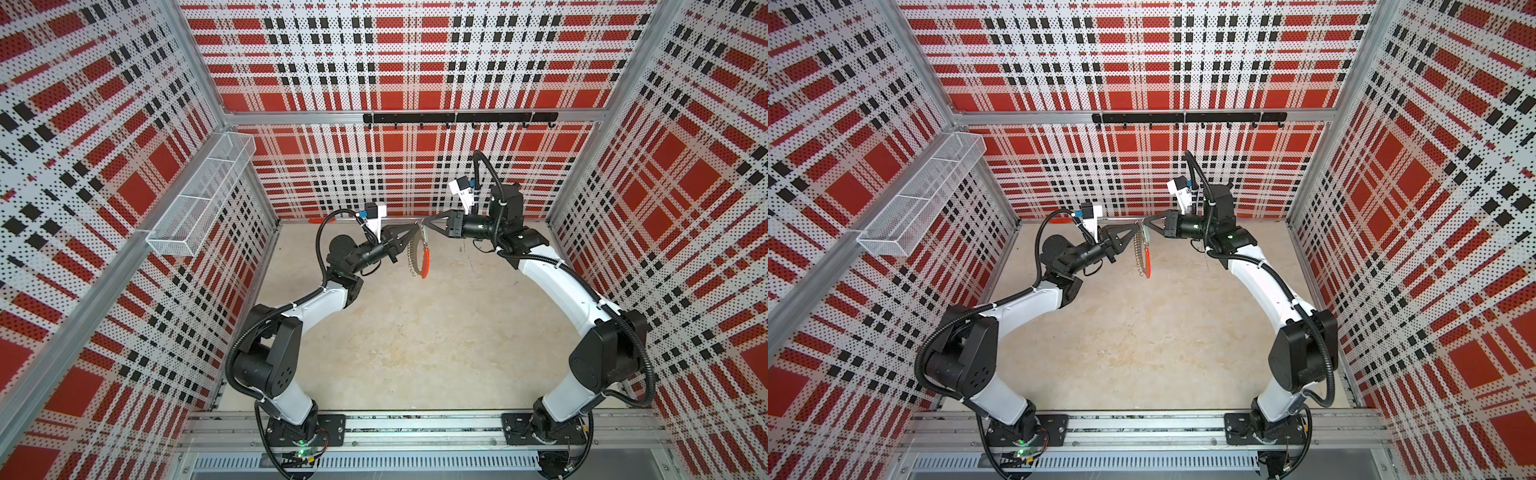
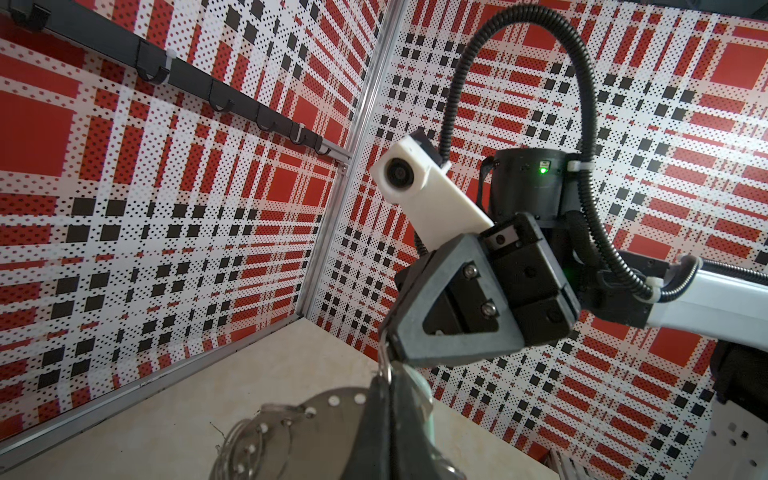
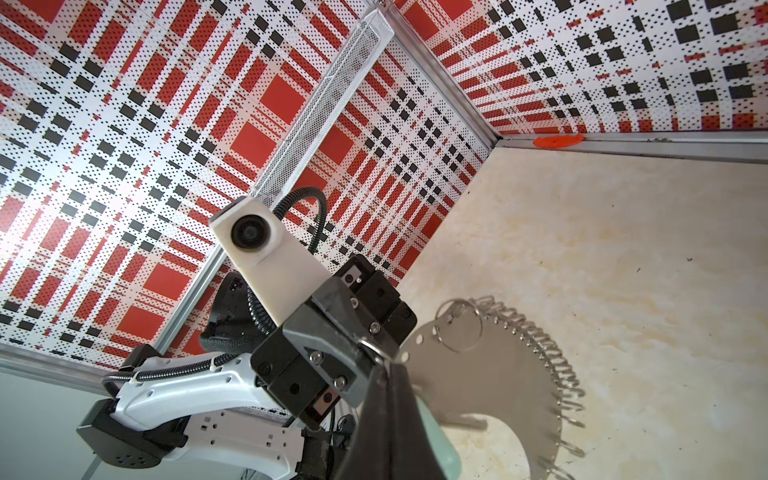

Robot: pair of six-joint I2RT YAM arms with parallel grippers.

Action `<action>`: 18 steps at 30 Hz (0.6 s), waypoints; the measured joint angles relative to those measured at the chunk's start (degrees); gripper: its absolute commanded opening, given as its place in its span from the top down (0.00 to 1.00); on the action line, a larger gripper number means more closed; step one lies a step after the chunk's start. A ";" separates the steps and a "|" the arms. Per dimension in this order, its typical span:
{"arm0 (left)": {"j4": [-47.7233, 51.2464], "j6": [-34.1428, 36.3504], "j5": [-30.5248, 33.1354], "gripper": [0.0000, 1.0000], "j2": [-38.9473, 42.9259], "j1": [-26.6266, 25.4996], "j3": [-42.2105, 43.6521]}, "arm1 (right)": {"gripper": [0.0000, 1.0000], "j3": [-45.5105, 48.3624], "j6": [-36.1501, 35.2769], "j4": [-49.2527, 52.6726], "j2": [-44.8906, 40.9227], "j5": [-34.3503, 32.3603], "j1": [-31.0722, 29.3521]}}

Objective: Put the keys on the keyring

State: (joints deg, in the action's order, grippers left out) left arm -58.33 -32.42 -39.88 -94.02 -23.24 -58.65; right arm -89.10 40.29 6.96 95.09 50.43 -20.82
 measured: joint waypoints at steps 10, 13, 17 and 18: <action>0.44 0.85 0.11 1.00 0.00 0.00 0.02 | 1.00 4.83 6.05 -7.69 -0.02 3.26 0.37; 0.44 0.92 0.09 1.00 0.00 0.00 0.02 | 1.00 6.69 8.96 -11.58 -0.02 4.70 0.37; 0.46 1.01 0.09 1.00 0.00 -0.02 0.02 | 1.00 9.70 14.10 -18.38 -0.02 6.49 0.44; 0.44 1.03 0.07 1.00 0.00 -0.02 0.02 | 1.00 10.49 15.61 -20.35 -0.02 6.84 0.48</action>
State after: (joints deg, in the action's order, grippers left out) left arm -57.89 -31.40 -39.81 -94.02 -23.27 -58.63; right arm -78.61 55.90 -13.39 95.07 57.28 -20.34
